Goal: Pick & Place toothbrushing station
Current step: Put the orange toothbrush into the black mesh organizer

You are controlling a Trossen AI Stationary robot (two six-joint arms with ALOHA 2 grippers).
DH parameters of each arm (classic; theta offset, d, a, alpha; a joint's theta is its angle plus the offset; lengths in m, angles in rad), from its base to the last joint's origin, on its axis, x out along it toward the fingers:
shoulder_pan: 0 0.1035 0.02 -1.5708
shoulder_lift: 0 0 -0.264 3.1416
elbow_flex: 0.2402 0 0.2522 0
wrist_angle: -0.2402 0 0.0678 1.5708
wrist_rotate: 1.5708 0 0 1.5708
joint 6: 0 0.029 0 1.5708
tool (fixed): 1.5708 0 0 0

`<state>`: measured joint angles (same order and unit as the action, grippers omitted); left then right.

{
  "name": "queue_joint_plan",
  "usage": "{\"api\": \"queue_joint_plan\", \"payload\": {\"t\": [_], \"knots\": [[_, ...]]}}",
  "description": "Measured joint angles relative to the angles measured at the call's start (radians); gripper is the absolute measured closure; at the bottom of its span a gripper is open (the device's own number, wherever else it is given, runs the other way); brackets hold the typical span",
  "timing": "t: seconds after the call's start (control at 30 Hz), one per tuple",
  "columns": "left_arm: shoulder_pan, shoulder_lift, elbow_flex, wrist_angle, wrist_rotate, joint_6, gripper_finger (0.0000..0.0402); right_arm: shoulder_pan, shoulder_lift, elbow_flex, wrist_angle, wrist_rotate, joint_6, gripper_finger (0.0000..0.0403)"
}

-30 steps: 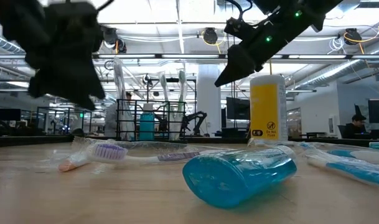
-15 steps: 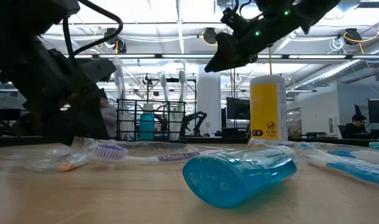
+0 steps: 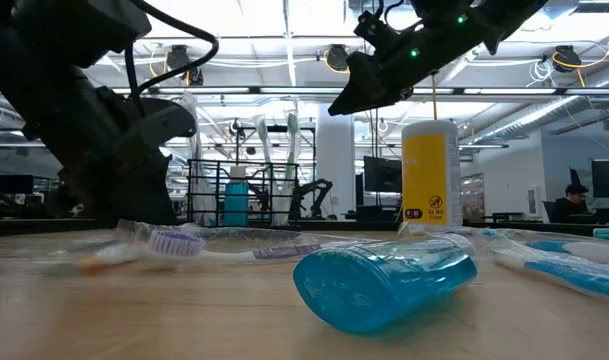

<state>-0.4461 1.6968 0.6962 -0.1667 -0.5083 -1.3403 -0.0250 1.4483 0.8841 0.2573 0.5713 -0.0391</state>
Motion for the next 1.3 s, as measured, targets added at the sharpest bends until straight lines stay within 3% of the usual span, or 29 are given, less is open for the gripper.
{"api": "queue_joint_plan", "payload": {"t": [0.3, 0.47, 0.6, 0.8, 1.0, 1.17, 1.3], "knots": [[0.001, 0.001, 0.004, 0.013, 0.018, 0.016, 0.0394, 0.003, 0.000, 0.000, -0.007, 0.000, 0.062, 0.0206], [-0.003, -0.047, 0.029, 0.004, 0.068, 0.118, 0.0388, 0.005, 0.000, 0.000, -0.009, 0.000, 0.065, 0.0206], [-0.005, -0.171, 0.041, -0.007, 0.014, 0.187, 0.0396, 0.007, 0.000, 0.000, -0.013, 0.000, 0.065, 0.0206], [-0.019, -0.392, 0.041, -0.033, -0.127, 0.341, 0.0392, 0.007, 0.000, 0.000, -0.026, 0.000, 0.065, 0.0206], [-0.038, -0.606, 0.041, -0.030, -0.297, 0.630, 0.0395, 0.007, 0.000, -0.026, -0.025, 0.000, 0.064, 0.0206], [-0.042, -0.756, 0.041, 0.019, -0.487, 0.896, 0.0399, 0.005, 0.000, -0.039, -0.024, 0.000, 0.062, 0.0206], [-0.027, -0.795, 0.035, 0.113, -0.681, 1.075, 0.0391, 0.005, 0.001, -0.039, 0.015, 0.000, 0.061, 0.0206]]}}
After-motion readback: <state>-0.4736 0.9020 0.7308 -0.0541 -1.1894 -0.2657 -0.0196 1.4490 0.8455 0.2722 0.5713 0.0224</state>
